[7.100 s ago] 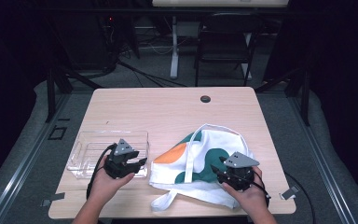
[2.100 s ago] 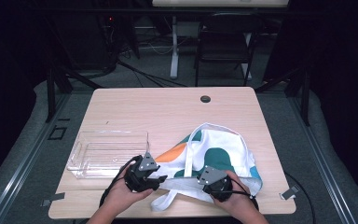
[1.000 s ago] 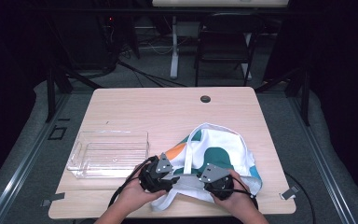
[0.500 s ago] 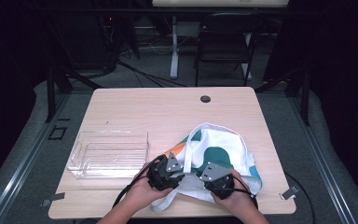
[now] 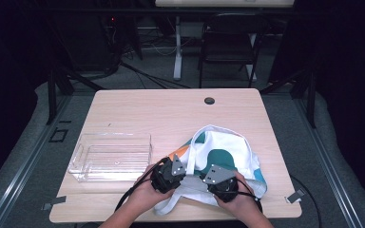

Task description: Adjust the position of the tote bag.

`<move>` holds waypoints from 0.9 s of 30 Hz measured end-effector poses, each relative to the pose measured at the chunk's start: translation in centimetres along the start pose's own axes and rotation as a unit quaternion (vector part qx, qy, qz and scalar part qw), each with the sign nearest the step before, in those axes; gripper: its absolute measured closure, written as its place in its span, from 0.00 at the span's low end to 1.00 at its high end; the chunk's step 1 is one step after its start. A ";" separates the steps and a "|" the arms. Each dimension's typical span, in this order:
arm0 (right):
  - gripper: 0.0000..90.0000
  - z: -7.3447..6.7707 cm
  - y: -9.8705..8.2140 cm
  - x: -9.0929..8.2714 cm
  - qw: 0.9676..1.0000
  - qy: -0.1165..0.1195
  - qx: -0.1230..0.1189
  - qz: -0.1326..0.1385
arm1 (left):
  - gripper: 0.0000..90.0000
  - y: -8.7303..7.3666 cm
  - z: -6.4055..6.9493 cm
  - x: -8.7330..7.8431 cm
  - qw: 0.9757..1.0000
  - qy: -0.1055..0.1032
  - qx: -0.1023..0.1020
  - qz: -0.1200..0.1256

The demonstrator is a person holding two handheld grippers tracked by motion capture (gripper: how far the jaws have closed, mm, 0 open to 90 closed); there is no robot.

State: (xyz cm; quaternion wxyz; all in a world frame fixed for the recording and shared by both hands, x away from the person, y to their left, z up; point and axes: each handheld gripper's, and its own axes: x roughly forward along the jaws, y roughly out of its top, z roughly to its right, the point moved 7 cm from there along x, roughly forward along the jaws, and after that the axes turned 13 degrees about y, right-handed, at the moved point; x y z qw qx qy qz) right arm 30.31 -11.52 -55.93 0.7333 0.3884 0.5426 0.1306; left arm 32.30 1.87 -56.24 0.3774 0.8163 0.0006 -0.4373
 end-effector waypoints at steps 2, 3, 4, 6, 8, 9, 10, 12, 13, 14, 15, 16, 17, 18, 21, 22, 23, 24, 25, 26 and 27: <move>0.98 0.0 0.0 -0.1 1.000 -0.002 -0.003 -0.004 | 0.91 0.1 0.0 0.0 1.000 -0.002 0.000 0.000; 0.98 0.0 0.0 -0.1 1.000 0.000 -0.004 -0.003 | 0.93 0.1 0.0 0.0 1.000 -0.001 0.001 0.000; 0.98 0.0 0.0 0.0 1.000 0.000 -0.004 -0.003 | 0.94 0.2 0.0 0.0 1.000 0.001 0.002 0.001; 0.98 0.0 0.1 0.0 1.000 -0.001 -0.005 -0.001 | 0.95 0.3 0.0 0.0 1.000 0.000 0.002 0.000; 0.97 0.0 0.1 -0.1 1.000 -0.003 -0.002 0.005 | 0.96 0.3 -0.1 0.0 1.000 0.000 0.001 -0.001; 0.97 0.0 0.1 -0.2 1.000 -0.002 -0.001 0.006 | 0.96 0.4 -0.1 0.0 1.000 0.000 0.001 0.000; 0.97 0.0 0.1 -0.3 1.000 -0.001 0.000 0.005 | 0.97 0.5 -0.2 0.0 1.000 0.002 0.000 -0.001; 0.96 0.1 0.2 -0.4 1.000 0.001 0.006 0.017 | 0.97 0.5 -0.2 0.0 1.000 0.002 0.001 -0.002; 0.95 0.2 0.2 -0.6 1.000 0.001 0.005 0.014 | 0.97 0.6 -0.3 -0.1 1.000 0.003 0.002 -0.002; 0.95 0.2 0.3 -0.6 1.000 -0.001 0.006 0.021 | 0.97 0.6 -0.3 -0.1 1.000 -0.001 0.001 -0.003; 0.94 0.3 0.3 -0.8 1.000 -0.002 0.006 0.021 | 0.97 0.6 -0.4 -0.1 1.000 -0.001 0.001 -0.003; 0.93 0.3 0.3 -1.0 1.000 -0.001 0.007 0.020 | 0.97 0.7 -0.5 -0.1 1.000 0.000 -0.001 -0.002; 0.93 0.3 0.3 -1.0 1.000 -0.005 0.008 0.023 | 0.98 0.7 -0.5 -0.1 1.000 -0.001 -0.001 -0.002; 0.92 0.3 0.3 -1.1 1.000 -0.006 0.006 0.021 | 0.98 0.8 -0.6 -0.2 1.000 0.001 0.000 -0.002; 0.90 0.3 0.4 -1.2 1.000 -0.003 0.004 0.022 | 0.98 0.9 -0.6 -0.2 1.000 -0.002 -0.003 -0.002; 0.89 0.3 0.4 -1.2 1.000 -0.003 0.003 0.020 | 0.98 0.9 -0.7 -0.2 1.000 -0.002 -0.003 -0.003; 0.88 0.2 0.4 -1.2 1.000 -0.001 0.004 0.023 | 0.98 0.9 -0.7 -0.3 1.000 -0.002 -0.004 -0.002; 0.88 0.3 0.4 -1.3 1.000 -0.003 0.000 0.017 | 0.98 0.9 -0.7 -0.3 1.000 -0.003 -0.003 -0.003; 0.88 0.2 0.4 -1.2 1.000 -0.003 0.002 0.018 | 0.98 1.0 -0.7 -0.3 1.000 -0.003 -0.003 -0.003; 0.87 0.2 0.4 -1.3 1.000 -0.002 0.000 0.016 | 0.98 1.0 -0.7 -0.3 1.000 -0.002 -0.002 -0.002; 0.87 0.2 0.5 -1.3 1.000 -0.003 -0.001 0.014 | 0.98 1.0 -0.8 -0.3 1.000 -0.001 -0.002 -0.001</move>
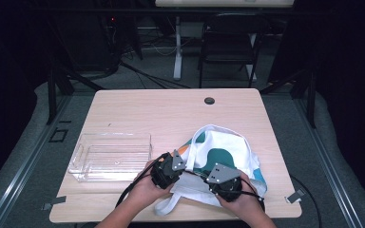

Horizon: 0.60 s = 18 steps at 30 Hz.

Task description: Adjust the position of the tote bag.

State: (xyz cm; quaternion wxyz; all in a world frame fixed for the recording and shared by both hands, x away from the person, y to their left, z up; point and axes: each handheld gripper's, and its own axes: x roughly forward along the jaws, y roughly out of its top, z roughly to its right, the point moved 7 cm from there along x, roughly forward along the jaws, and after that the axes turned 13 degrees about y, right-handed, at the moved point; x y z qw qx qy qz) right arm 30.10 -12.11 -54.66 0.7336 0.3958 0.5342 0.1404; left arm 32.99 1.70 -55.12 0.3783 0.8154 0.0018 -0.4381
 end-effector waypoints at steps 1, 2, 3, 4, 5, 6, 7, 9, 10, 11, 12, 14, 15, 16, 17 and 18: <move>0.87 0.0 0.0 0.0 1.000 -0.002 -0.001 0.001 | 0.98 0.0 0.0 0.0 1.000 0.002 0.000 0.000; 0.86 0.0 0.1 -0.1 1.000 -0.002 -0.001 0.001 | 0.98 0.1 0.0 -0.1 1.000 -0.001 -0.001 -0.001; 0.86 0.0 0.1 -0.1 1.000 -0.003 -0.001 0.002 | 0.98 0.1 -0.1 -0.1 1.000 0.000 0.001 -0.001; 0.86 0.0 0.1 -0.1 1.000 -0.002 0.000 0.003 | 0.98 0.1 -0.1 -0.2 1.000 0.000 0.000 0.000; 0.85 0.1 0.1 -0.1 1.000 -0.003 0.000 0.004 | 0.98 0.1 -0.2 -0.2 1.000 -0.001 -0.002 0.000; 0.85 0.0 0.2 -0.2 1.000 -0.001 0.005 0.008 | 0.98 0.2 -0.2 -0.3 1.000 -0.001 -0.004 0.001; 0.85 0.1 0.3 -0.2 1.000 -0.001 0.006 0.011 | 0.98 0.2 -0.3 -0.4 1.000 0.000 -0.004 0.003; 0.85 0.2 0.3 -0.5 1.000 -0.004 0.005 0.008 | 0.98 0.4 -0.4 -0.6 1.000 0.003 -0.004 0.005; 0.85 0.3 0.4 -0.7 1.000 -0.004 0.005 0.004 | 0.98 0.4 -0.5 -0.6 1.000 0.004 -0.002 0.005; 0.85 0.4 0.4 -0.8 1.000 -0.003 0.009 0.007 | 0.98 0.5 -0.6 -0.7 1.000 0.005 -0.001 0.005; 0.85 0.5 0.5 -0.9 1.000 -0.004 0.011 0.009 | 0.98 0.6 -0.6 -0.8 1.000 0.007 -0.001 0.006; 0.85 0.6 0.6 -1.3 1.000 -0.005 0.015 0.011 | 0.98 0.8 -0.8 -1.0 1.000 0.009 0.000 0.007; 0.85 0.7 0.7 -1.5 1.000 -0.007 0.015 0.010 | 0.98 0.9 -0.8 -1.0 1.000 0.009 0.000 0.007; 0.85 0.7 0.8 -1.6 1.000 -0.009 0.016 0.013 | 0.98 1.0 -0.9 -1.1 1.000 0.011 0.002 0.008; 0.84 0.7 0.9 -1.7 1.000 -0.009 0.015 0.014 | 0.98 1.1 -1.0 -1.2 1.000 0.010 0.001 0.007; 0.84 0.7 0.9 -1.8 1.000 -0.010 0.016 0.015 | 0.98 1.2 -1.1 -1.3 1.000 0.012 0.002 0.008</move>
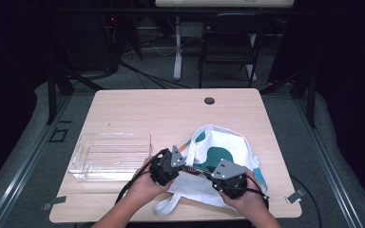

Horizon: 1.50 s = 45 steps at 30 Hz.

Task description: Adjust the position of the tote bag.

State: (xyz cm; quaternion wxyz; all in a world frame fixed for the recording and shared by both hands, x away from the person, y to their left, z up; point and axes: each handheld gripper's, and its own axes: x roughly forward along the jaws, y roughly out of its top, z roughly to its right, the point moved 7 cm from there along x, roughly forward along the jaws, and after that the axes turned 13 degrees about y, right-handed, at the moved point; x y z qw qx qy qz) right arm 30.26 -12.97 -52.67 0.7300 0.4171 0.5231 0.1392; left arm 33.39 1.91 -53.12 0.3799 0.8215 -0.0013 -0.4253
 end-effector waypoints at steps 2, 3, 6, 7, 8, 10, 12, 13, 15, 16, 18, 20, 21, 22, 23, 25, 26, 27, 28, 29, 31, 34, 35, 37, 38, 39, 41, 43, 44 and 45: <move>0.83 0.1 0.2 -0.2 1.000 -0.001 -0.003 0.002 | 0.98 0.1 -0.1 -0.1 1.000 0.000 -0.002 0.000; 0.83 0.1 0.2 -0.2 1.000 -0.002 -0.003 0.002 | 0.98 0.2 -0.2 -0.1 1.000 0.000 -0.001 0.000; 0.84 0.2 0.3 -0.4 1.000 -0.002 -0.004 -0.001 | 0.98 0.4 -0.4 -0.2 1.000 0.002 -0.007 0.001; 0.84 0.3 0.3 -0.4 1.000 -0.003 -0.004 0.001 | 0.98 0.5 -0.5 -0.2 1.000 0.001 -0.007 0.000; 0.84 0.3 0.3 -0.4 1.000 -0.003 -0.004 -0.001 | 0.98 0.6 -0.4 -0.3 1.000 0.002 -0.008 -0.001; 0.84 0.3 0.4 -0.5 1.000 -0.003 -0.004 -0.003 | 0.98 0.7 -0.5 -0.3 1.000 0.004 -0.004 -0.001; 0.84 0.4 0.4 -0.6 1.000 -0.003 -0.005 -0.002 | 0.98 0.7 -0.5 -0.4 1.000 0.004 -0.005 -0.002; 0.84 0.4 0.5 -0.6 1.000 -0.003 -0.004 -0.001 | 0.98 0.8 -0.6 -0.4 1.000 0.004 -0.006 -0.002; 0.84 0.4 0.5 -0.6 1.000 -0.002 -0.004 -0.001 | 0.98 0.8 -0.7 -0.4 1.000 0.004 -0.006 -0.002; 0.84 0.4 0.5 -0.6 1.000 -0.002 -0.001 -0.001 | 0.98 0.9 -0.7 -0.4 1.000 0.002 -0.005 -0.003; 0.84 0.4 0.7 -0.5 1.000 0.001 0.000 0.004 | 0.98 0.9 -0.8 -0.4 1.000 0.004 -0.005 -0.005; 0.83 0.4 0.7 -0.5 1.000 0.002 -0.001 0.000 | 0.98 1.0 -0.9 -0.4 1.000 0.004 -0.006 -0.004; 0.83 0.4 0.8 -0.5 1.000 0.003 -0.002 -0.002 | 0.98 1.1 -0.9 -0.4 1.000 0.002 -0.007 -0.004; 0.83 0.4 0.8 -0.5 1.000 0.002 -0.001 0.000 | 0.98 1.2 -1.0 -0.5 1.000 0.002 -0.006 -0.005; 0.83 0.4 0.9 -0.5 1.000 0.004 -0.001 0.001 | 0.98 1.3 -1.1 -0.5 1.000 0.003 -0.004 -0.004; 0.83 0.5 1.0 -0.6 1.000 0.002 0.002 0.001 | 0.98 1.4 -1.2 -0.5 1.000 0.004 -0.002 -0.005; 0.83 0.6 1.0 -0.6 1.000 0.004 0.002 0.001 | 0.98 1.5 -1.2 -0.6 1.000 0.005 -0.002 -0.005; 0.82 0.6 1.0 -0.6 1.000 0.005 0.005 0.002 | 0.98 1.6 -1.2 -0.6 1.000 0.005 -0.005 -0.004; 0.82 0.7 1.1 -0.6 1.000 0.005 0.005 0.003 | 0.98 1.6 -1.2 -0.6 1.000 0.005 -0.004 -0.004; 0.82 0.7 1.1 -0.6 1.000 0.006 0.006 0.003 | 0.98 1.6 -1.3 -0.6 1.000 0.003 -0.007 -0.004; 0.81 0.8 1.3 -0.8 1.000 0.005 0.003 0.002 | 0.98 1.7 -1.4 -0.6 1.000 0.004 -0.011 -0.003; 0.80 0.9 1.6 -1.1 1.000 0.006 0.002 0.001 | 0.98 1.9 -1.7 -0.7 1.000 0.005 -0.014 -0.002; 0.80 1.0 1.6 -1.2 1.000 0.004 0.002 0.002 | 0.98 2.0 -1.8 -0.7 1.000 0.004 -0.013 -0.002; 0.80 1.2 1.7 -1.3 1.000 0.002 0.001 0.004 | 0.98 2.1 -1.9 -0.8 1.000 0.005 -0.013 -0.001; 0.80 1.2 1.6 -1.4 1.000 0.003 0.002 0.002 | 0.98 2.1 -1.9 -0.8 1.000 0.005 -0.014 -0.001; 0.80 1.3 1.6 -1.4 1.000 0.001 0.002 0.002 | 0.98 2.2 -1.9 -0.8 1.000 0.004 -0.013 -0.002; 0.80 1.4 1.5 -1.5 1.000 0.000 0.003 0.001 | 0.98 2.1 -1.9 -0.8 1.000 0.002 -0.013 -0.003; 0.79 1.5 1.3 -1.5 1.000 0.001 0.002 -0.002 | 0.98 2.2 -2.0 -0.8 1.000 0.003 -0.014 -0.001; 0.78 1.5 1.3 -1.6 1.000 0.000 0.000 -0.003 | 0.98 2.2 -2.0 -0.8 1.000 0.003 -0.015 -0.002; 0.78 1.5 1.2 -1.6 1.000 0.003 -0.002 -0.004 | 0.98 2.2 -2.1 -0.8 1.000 0.002 -0.015 -0.002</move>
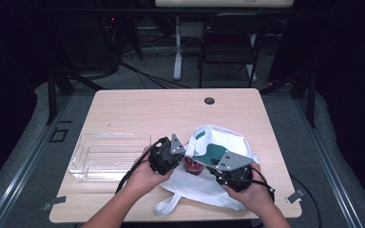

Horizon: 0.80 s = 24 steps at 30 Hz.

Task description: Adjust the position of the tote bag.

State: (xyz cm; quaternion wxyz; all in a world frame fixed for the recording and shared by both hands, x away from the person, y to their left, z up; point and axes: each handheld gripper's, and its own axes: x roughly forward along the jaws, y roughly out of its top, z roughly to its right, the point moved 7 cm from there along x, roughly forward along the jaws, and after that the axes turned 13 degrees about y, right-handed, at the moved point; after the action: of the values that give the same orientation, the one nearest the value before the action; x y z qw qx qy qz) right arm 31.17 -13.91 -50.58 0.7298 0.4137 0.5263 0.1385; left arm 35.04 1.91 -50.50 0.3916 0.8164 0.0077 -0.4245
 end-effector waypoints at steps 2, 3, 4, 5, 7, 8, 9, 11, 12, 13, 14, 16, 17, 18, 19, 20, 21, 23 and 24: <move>0.78 0.0 -0.1 -0.1 1.000 -0.002 -0.001 -0.003 | 0.98 0.0 0.0 0.0 1.000 0.000 0.000 -0.001; 0.77 0.1 -0.1 -0.2 1.000 -0.002 -0.002 -0.004 | 0.98 0.1 -0.1 0.0 1.000 0.002 -0.001 0.000; 0.77 0.1 -0.1 -0.3 1.000 -0.002 -0.002 -0.006 | 0.98 0.1 -0.1 0.0 1.000 0.002 -0.002 0.001; 0.76 0.2 -0.1 -0.3 1.000 -0.005 -0.001 -0.005 | 0.98 0.1 -0.1 0.0 1.000 0.003 -0.003 0.001; 0.75 0.4 -0.2 -0.4 1.000 -0.007 -0.001 -0.008 | 0.98 0.2 -0.2 0.0 1.000 0.002 -0.002 0.002; 0.75 0.6 -0.3 -0.5 1.000 -0.009 -0.002 -0.010 | 0.98 0.2 -0.2 0.0 1.000 0.001 -0.004 0.002; 0.75 0.7 -0.4 -0.5 1.000 -0.010 -0.001 -0.011 | 0.98 0.2 -0.2 -0.1 1.000 0.001 -0.004 0.002; 0.74 0.8 -0.5 -0.5 1.000 -0.009 -0.001 -0.012 | 0.98 0.2 -0.3 -0.1 1.000 -0.001 -0.005 0.001; 0.75 0.8 -0.5 -0.6 1.000 -0.010 -0.001 -0.013 | 0.98 0.3 -0.4 -0.1 1.000 0.000 -0.005 0.002; 0.75 0.9 -0.6 -0.6 1.000 -0.011 0.000 -0.013 | 0.98 0.3 -0.4 -0.1 1.000 -0.001 -0.006 0.002; 0.75 0.9 -0.6 -0.6 1.000 -0.012 0.000 -0.014 | 0.98 0.3 -0.4 -0.1 1.000 0.001 -0.006 0.002; 0.76 1.0 -0.6 -0.6 1.000 -0.013 0.000 -0.015 | 0.98 0.4 -0.4 -0.1 1.000 0.001 -0.006 0.002; 0.77 1.0 -0.6 -0.6 1.000 -0.013 0.000 -0.016 | 0.98 0.4 -0.5 -0.2 1.000 0.001 -0.006 0.002; 0.77 1.0 -0.6 -0.6 1.000 -0.013 -0.001 -0.015 | 0.98 0.4 -0.5 -0.2 1.000 0.001 -0.006 0.002; 0.77 1.1 -0.6 -0.6 1.000 -0.014 0.001 -0.013 | 0.98 0.4 -0.5 -0.2 1.000 0.000 -0.007 0.002; 0.78 1.1 -0.5 -0.6 1.000 -0.017 0.002 -0.012 | 0.98 0.5 -0.5 -0.1 1.000 0.001 -0.006 0.002; 0.79 1.2 -0.6 -0.6 1.000 -0.017 0.003 -0.012 | 0.98 0.5 -0.5 -0.1 1.000 0.002 -0.006 0.002; 0.81 1.3 -0.6 -0.7 1.000 -0.016 0.005 -0.011 | 0.98 0.5 -0.6 -0.1 1.000 0.002 -0.007 0.002; 0.82 1.3 -0.6 -0.7 1.000 -0.017 0.006 -0.012 | 0.98 0.5 -0.6 -0.1 1.000 0.001 -0.007 0.002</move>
State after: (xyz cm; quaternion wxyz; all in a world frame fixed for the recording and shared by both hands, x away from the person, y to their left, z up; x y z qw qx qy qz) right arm 31.93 -15.32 -50.45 0.7377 0.4139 0.5196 0.1201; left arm 35.56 2.01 -49.87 0.3985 0.8138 0.0096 -0.4229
